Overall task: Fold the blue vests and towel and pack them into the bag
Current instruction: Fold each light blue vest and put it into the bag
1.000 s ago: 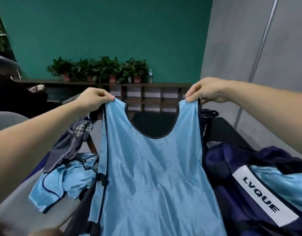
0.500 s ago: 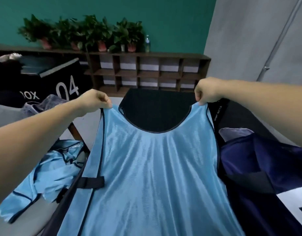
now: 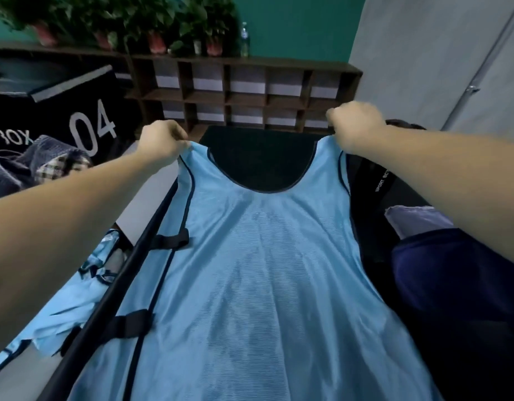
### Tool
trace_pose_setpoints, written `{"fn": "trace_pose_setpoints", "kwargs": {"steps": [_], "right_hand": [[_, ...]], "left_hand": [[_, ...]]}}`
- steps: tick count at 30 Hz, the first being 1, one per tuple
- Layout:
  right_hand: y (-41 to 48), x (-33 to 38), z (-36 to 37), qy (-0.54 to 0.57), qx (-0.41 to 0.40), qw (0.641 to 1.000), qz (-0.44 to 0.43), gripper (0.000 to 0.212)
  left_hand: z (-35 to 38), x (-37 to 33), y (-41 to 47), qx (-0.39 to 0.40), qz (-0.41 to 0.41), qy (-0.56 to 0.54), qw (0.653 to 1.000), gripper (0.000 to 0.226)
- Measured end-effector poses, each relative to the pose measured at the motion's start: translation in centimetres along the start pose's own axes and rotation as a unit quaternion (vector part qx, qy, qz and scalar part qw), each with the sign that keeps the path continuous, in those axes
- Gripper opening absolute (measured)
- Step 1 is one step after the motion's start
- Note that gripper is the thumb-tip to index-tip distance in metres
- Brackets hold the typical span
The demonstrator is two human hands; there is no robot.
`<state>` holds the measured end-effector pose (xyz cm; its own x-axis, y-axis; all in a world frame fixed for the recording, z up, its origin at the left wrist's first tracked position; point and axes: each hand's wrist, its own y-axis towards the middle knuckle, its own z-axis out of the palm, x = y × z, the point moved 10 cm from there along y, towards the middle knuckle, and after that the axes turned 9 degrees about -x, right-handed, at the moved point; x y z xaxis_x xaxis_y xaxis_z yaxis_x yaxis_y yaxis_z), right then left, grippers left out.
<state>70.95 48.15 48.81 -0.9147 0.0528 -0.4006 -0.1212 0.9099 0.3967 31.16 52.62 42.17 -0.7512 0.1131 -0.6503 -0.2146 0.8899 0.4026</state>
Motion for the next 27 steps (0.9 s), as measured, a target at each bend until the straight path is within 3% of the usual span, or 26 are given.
{"fn": "trace_pose_setpoints", "kwargs": {"steps": [3, 5, 11, 19, 27], "right_hand": [[-0.4, 0.7, 0.9, 0.002, 0.025, 1.000, -0.009, 0.027], [-1.0, 1.1, 1.1, 0.008, 0.051, 0.999, -0.013, 0.030], [-3.9, 2.3, -0.5, 0.032, 0.118, 0.992, -0.017, 0.027], [-9.1, 6.4, -5.9, 0.113, 0.134, 0.983, -0.063, 0.024], [-20.9, 13.4, -10.4, 0.173, 0.121, 0.966, -0.147, 0.016]], "left_hand": [[0.6, 0.4, -0.7, 0.036, 0.013, 0.027, 0.999, 0.047], [0.5, 0.5, -1.6, 0.053, 0.019, 0.037, 0.998, 0.054], [-1.7, 1.4, -5.1, 0.076, -0.020, 0.009, 0.997, 0.030], [-6.3, -0.2, -13.4, 0.117, -0.029, -0.004, 0.993, 0.012], [-8.6, -1.1, -22.1, 0.170, -0.010, 0.049, 0.984, 0.018]]}}
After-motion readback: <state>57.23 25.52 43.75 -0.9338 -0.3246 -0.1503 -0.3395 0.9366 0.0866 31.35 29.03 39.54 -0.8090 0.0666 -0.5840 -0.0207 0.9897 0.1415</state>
